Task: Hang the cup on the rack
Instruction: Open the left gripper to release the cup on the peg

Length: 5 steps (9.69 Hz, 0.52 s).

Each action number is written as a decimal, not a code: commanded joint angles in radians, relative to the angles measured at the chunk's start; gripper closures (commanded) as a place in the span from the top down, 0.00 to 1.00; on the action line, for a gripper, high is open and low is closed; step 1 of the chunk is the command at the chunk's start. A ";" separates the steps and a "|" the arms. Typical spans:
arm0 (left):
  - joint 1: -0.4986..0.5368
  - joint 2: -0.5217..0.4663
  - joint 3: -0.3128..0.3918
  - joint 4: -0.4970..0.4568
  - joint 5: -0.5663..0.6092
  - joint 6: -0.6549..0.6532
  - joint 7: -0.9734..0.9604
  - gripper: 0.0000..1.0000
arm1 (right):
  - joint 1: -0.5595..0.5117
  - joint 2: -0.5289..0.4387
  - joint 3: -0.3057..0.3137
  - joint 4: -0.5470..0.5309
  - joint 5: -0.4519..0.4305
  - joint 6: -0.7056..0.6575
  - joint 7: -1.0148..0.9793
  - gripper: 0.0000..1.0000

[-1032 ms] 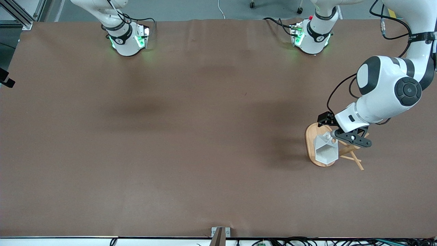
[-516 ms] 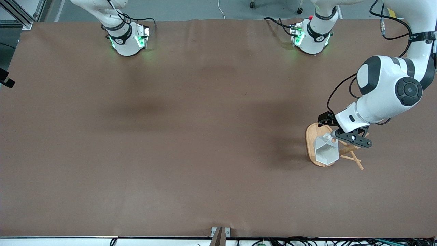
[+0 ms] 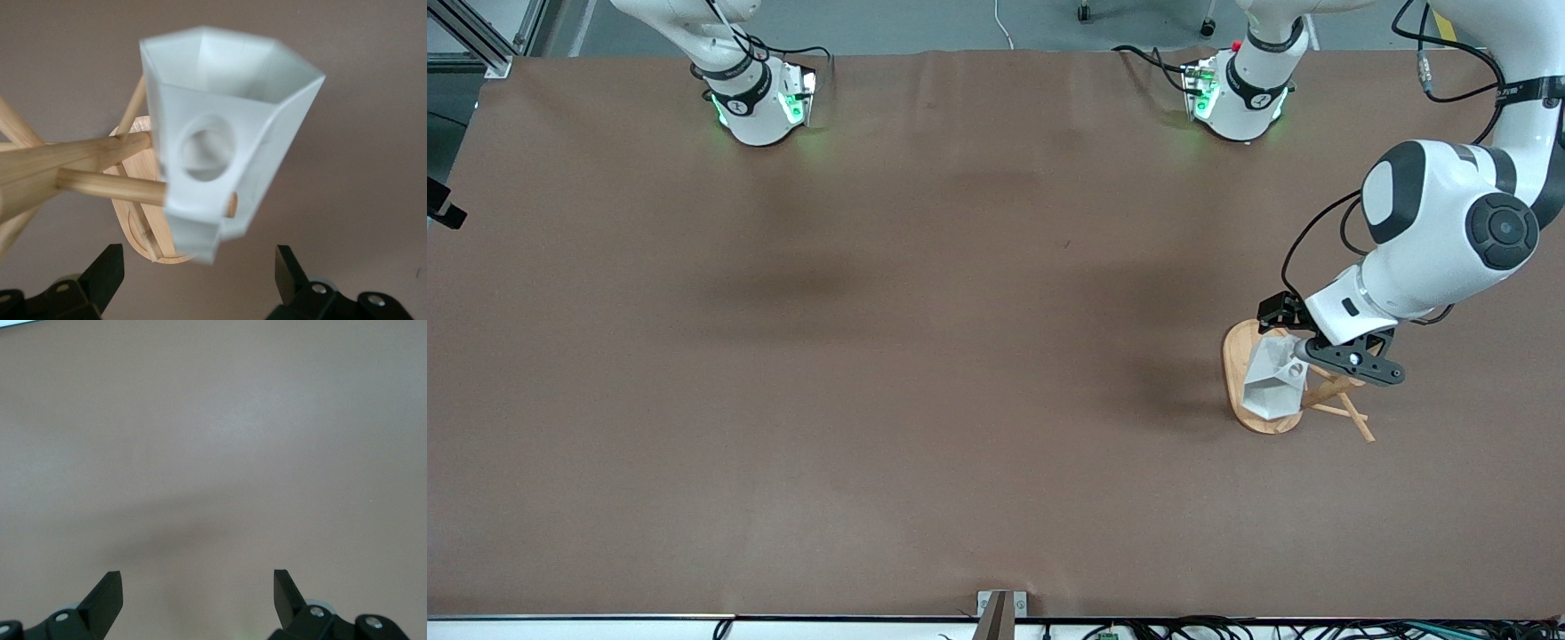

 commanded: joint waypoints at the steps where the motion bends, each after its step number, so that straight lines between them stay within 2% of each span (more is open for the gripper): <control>1: -0.009 0.002 0.007 -0.004 -0.015 -0.014 -0.025 1.00 | -0.001 -0.021 0.002 -0.023 0.014 0.012 -0.006 1.00; 3: -0.009 -0.027 0.004 0.019 -0.015 -0.068 -0.052 1.00 | -0.001 -0.021 0.002 -0.023 0.014 0.012 -0.006 1.00; 5: -0.009 -0.113 0.004 0.024 -0.010 -0.131 -0.132 1.00 | -0.001 -0.021 0.002 -0.023 0.014 0.012 -0.006 1.00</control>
